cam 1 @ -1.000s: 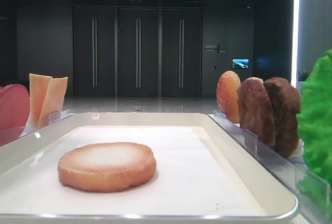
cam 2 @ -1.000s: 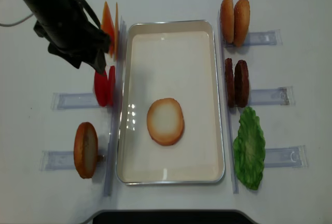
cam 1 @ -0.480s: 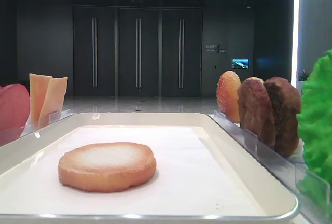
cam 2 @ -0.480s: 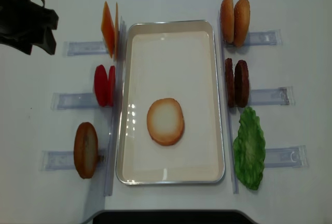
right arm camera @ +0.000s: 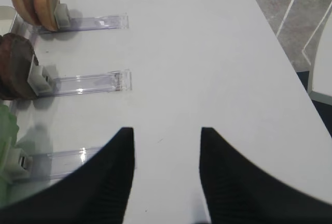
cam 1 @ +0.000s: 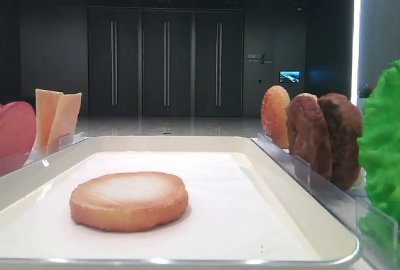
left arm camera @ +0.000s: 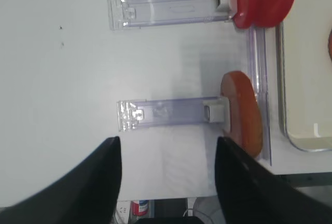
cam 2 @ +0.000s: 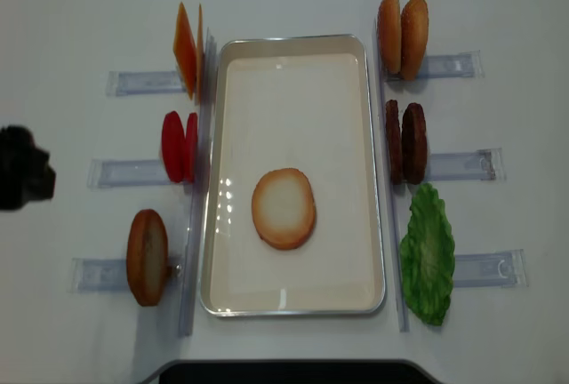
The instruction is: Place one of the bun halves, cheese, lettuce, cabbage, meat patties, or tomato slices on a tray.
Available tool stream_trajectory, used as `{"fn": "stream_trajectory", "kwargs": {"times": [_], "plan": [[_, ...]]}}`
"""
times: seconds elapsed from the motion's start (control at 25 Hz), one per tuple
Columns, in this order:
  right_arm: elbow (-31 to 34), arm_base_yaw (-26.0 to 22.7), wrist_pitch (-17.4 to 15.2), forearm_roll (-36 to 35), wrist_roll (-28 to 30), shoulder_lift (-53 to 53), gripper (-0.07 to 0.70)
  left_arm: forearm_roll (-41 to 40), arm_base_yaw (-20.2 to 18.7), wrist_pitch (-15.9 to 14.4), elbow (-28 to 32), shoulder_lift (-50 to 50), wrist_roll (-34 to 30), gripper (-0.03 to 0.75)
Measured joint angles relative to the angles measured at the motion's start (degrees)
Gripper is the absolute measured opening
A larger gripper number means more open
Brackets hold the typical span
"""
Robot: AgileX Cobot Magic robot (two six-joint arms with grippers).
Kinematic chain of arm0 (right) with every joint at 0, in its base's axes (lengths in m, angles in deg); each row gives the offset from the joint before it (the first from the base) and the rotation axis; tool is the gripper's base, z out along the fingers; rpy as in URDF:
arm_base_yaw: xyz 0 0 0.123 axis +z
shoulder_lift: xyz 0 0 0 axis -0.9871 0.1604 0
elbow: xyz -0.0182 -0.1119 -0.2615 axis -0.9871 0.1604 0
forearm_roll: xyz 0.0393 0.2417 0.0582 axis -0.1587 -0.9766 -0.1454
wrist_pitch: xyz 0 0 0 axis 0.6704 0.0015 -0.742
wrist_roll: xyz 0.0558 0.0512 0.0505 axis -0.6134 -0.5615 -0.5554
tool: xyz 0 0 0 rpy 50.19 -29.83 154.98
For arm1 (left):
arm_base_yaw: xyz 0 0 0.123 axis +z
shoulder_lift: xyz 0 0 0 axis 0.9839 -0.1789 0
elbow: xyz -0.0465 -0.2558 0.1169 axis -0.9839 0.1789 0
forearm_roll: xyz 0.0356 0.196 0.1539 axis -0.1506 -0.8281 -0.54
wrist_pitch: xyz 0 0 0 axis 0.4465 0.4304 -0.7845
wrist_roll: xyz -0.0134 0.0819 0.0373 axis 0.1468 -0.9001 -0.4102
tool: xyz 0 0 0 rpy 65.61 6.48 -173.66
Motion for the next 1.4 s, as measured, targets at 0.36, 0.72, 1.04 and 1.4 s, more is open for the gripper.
{"fn": "stream_trajectory", "kwargs": {"times": [0.36, 0.72, 1.04, 1.4], "plan": [[0.0, 0.0, 0.0, 0.0, 0.0, 0.0, 0.290, 0.1, 0.0, 0.0, 14.5, 30.0, 1.0, 0.433], [0.0, 0.0, 0.0, 0.0, 0.0, 0.0, 0.290, 0.2, 0.0, 2.9, 23.2, 46.5, 1.2, 0.433], [0.0, 0.0, 0.0, 0.0, 0.0, 0.0, 0.290, 0.6, 0.0, 6.5, 24.2, 53.1, 1.2, 0.423], [0.0, 0.0, 0.0, 0.0, 0.0, 0.0, 0.290, 0.6, 0.0, 7.0, 24.3, 55.0, 1.2, 0.367]]}}
